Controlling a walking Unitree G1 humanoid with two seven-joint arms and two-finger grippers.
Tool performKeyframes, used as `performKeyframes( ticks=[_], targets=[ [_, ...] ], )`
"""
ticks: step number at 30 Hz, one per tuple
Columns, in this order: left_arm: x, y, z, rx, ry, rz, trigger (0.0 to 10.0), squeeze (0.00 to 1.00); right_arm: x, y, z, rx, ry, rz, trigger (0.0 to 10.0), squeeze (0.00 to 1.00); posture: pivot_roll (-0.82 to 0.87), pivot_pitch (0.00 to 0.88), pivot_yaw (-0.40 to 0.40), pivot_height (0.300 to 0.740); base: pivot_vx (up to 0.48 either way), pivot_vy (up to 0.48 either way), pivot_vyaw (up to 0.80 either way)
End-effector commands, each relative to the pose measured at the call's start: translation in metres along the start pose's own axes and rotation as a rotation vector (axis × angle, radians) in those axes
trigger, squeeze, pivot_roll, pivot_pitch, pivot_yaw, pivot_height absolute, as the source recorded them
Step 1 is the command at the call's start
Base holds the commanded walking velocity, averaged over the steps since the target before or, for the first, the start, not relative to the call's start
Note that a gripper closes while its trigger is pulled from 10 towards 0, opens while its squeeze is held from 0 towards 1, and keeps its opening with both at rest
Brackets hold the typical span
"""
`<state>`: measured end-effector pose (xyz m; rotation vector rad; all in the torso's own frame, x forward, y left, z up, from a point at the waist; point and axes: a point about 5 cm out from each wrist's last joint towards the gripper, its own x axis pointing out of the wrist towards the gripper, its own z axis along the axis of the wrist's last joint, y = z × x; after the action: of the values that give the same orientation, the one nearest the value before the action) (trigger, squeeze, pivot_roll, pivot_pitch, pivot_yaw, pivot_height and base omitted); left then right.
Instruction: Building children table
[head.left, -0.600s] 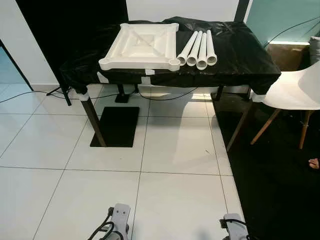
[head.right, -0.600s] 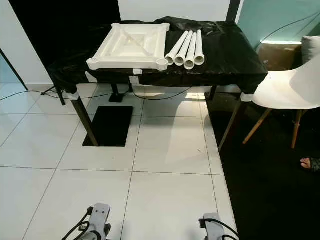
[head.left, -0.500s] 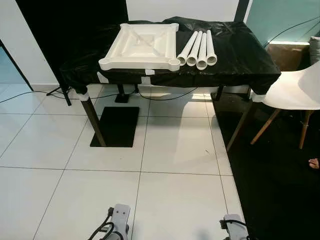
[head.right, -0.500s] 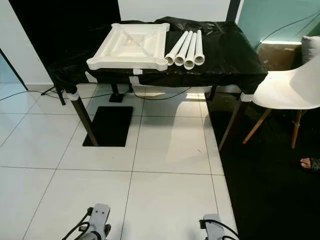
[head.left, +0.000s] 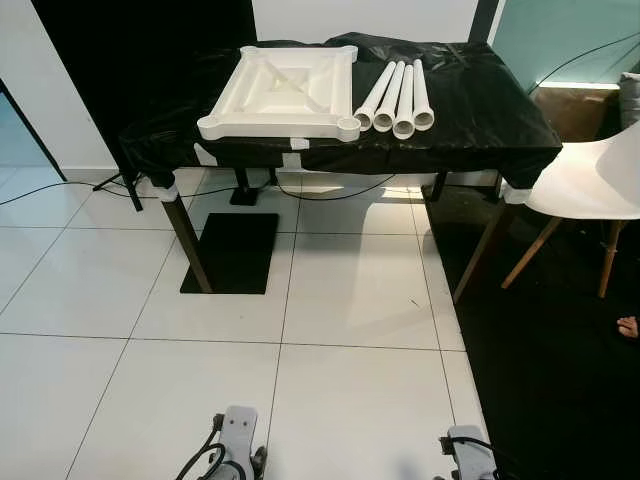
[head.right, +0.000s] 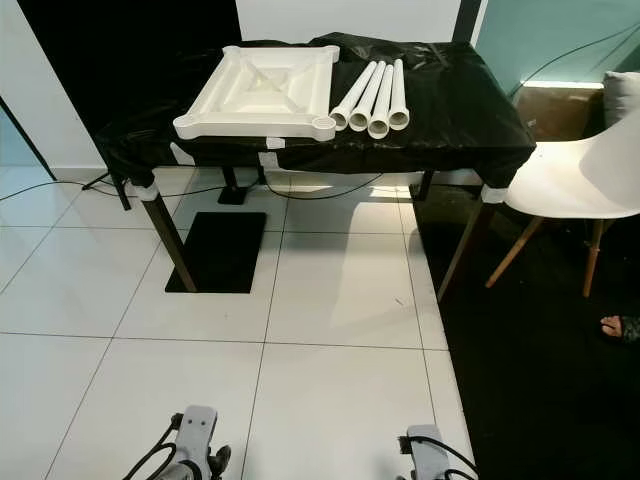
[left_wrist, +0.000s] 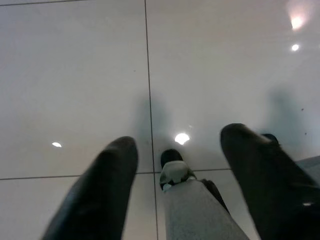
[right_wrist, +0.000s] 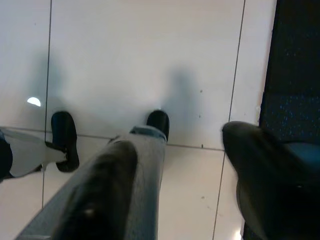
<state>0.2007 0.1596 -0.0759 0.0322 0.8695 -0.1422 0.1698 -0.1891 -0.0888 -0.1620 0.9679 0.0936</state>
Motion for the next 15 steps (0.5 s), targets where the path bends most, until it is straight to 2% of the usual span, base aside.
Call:
performKeyframes(
  ticks=[1, 2, 3, 4, 6, 10, 11, 12, 15],
  targets=[
    [0.001, 0.002, 0.015, -0.046, -0.089, -0.041, 10.0, 1.00, 0.000, -0.006, 0.009, 0.035, -0.064, -0.008, 10.0, 1.00, 0.02, 0.000, -0.001, 0.740, 0.000, 0.000, 0.00],
    [0.001, 0.002, 0.015, -0.046, -0.089, -0.041, 10.0, 1.00, 0.000, -0.006, 0.009, 0.035, -0.064, -0.008, 10.0, 1.00, 0.02, 0.000, -0.001, 0.740, 0.000, 0.000, 0.00],
    [0.002, 0.004, 0.036, -0.071, -0.198, -0.057, 10.0, 1.00, 0.000, -0.012, 0.027, 0.058, -0.159, -0.016, 10.0, 1.00, 0.02, 0.000, -0.003, 0.740, 0.000, 0.000, 0.00],
    [0.002, 0.004, 0.036, -0.071, -0.198, -0.057, 10.0, 1.00, 0.000, -0.012, 0.027, 0.058, -0.159, -0.016, 10.0, 1.00, 0.02, 0.000, -0.003, 0.740, 0.000, 0.000, 0.00],
    [0.001, 0.004, 0.051, -0.089, -0.288, -0.075, 10.0, 1.00, 0.000, -0.015, 0.044, 0.069, -0.247, -0.023, 10.0, 1.00, 0.02, 0.000, -0.004, 0.740, 0.000, 0.000, 0.00],
    [0.000, 0.005, 0.060, -0.079, -0.335, -0.075, 10.0, 1.00, 0.000, -0.016, 0.056, 0.069, -0.303, -0.024, 10.0, 1.00, 0.02, 0.000, -0.004, 0.740, 0.000, 0.000, 0.00],
    [-0.004, 0.008, 0.078, -0.062, -0.444, -0.074, 10.0, 1.00, -0.004, -0.013, 0.085, 0.077, -0.451, -0.016, 10.0, 1.00, 0.02, 0.000, -0.003, 0.740, 0.000, 0.000, 0.00],
    [-0.004, 0.008, 0.078, -0.062, -0.444, -0.074, 10.0, 1.00, -0.004, -0.013, 0.085, 0.077, -0.451, -0.016, 10.0, 1.00, 0.02, 0.000, -0.003, 0.740, 0.000, 0.000, 0.00],
    [-0.012, 0.010, 0.097, -0.052, -0.572, -0.054, 10.0, 1.00, -0.014, -0.010, 0.113, 0.077, -0.618, -0.011, 10.0, 1.00, 0.02, 0.000, -0.007, 0.740, 0.000, 0.000, 0.00]
  ],
)
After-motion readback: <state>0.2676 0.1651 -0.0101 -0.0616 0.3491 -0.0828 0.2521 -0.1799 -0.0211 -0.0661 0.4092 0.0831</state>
